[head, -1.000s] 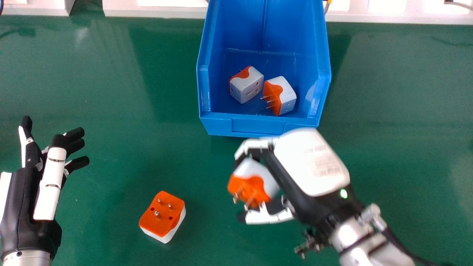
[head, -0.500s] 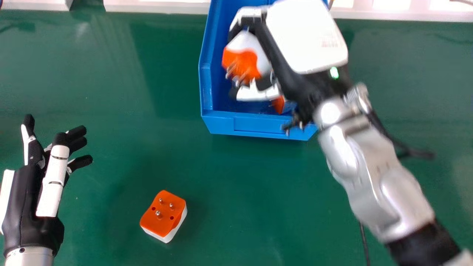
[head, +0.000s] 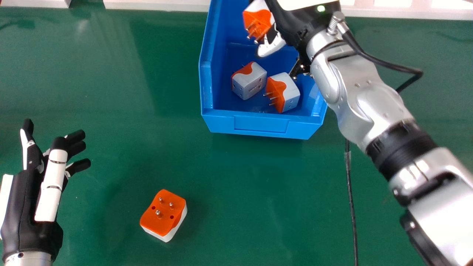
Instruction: Pick all objects and put in blue box
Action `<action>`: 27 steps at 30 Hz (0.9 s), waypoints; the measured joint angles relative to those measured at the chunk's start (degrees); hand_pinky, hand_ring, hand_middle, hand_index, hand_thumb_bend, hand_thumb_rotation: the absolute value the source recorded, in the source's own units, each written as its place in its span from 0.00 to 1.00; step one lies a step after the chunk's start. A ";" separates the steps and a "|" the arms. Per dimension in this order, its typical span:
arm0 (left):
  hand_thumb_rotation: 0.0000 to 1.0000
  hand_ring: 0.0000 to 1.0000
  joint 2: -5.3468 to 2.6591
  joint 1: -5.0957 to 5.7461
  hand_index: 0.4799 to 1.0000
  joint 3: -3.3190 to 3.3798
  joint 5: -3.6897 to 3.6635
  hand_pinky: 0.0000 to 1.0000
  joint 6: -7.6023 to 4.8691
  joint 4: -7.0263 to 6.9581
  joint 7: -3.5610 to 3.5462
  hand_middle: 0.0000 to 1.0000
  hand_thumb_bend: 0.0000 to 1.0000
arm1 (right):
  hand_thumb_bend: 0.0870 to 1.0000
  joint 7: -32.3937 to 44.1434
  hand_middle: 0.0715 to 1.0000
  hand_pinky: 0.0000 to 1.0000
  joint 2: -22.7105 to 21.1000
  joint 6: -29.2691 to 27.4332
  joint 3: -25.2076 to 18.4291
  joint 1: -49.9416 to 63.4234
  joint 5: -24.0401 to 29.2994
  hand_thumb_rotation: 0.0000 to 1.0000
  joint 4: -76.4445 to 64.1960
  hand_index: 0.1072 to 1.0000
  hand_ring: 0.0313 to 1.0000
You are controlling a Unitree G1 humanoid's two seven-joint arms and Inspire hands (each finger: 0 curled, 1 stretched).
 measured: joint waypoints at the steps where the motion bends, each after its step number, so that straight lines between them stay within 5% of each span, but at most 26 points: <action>1: 0.82 0.89 0.00 0.11 0.72 -0.02 -0.11 0.84 -0.09 -0.08 -0.21 0.89 0.48 | 0.46 0.33 0.45 0.18 0.28 0.35 0.91 -1.01 -0.42 0.00 2.11 0.47 0.35; 6: 0.88 0.99 0.00 1.19 0.96 -0.32 0.96 0.98 -1.63 -0.40 -0.49 0.99 0.53 | 0.46 1.29 0.42 0.15 2.01 1.70 3.87 -4.21 -0.62 0.00 9.66 0.46 0.36; 10: 0.95 1.00 0.00 2.87 1.00 -1.17 5.33 1.00 -3.10 -1.45 1.14 1.00 0.52 | 0.47 1.06 0.45 0.12 2.81 1.88 5.58 -4.55 -0.51 0.00 12.16 0.42 0.38; 13: 0.96 1.00 -0.01 3.99 1.00 -1.72 7.05 1.00 -3.61 -2.47 1.95 1.00 0.54 | 0.47 0.84 0.46 0.10 3.09 1.95 6.26 -4.55 -0.16 0.00 13.06 0.42 0.39; 27: 0.96 1.00 -0.65 4.39 1.00 -2.90 7.43 1.00 -4.56 -2.95 3.95 1.00 0.55 | 0.47 2.09 0.46 0.11 4.05 2.49 10.62 -5.35 -0.46 0.00 13.81 0.42 0.38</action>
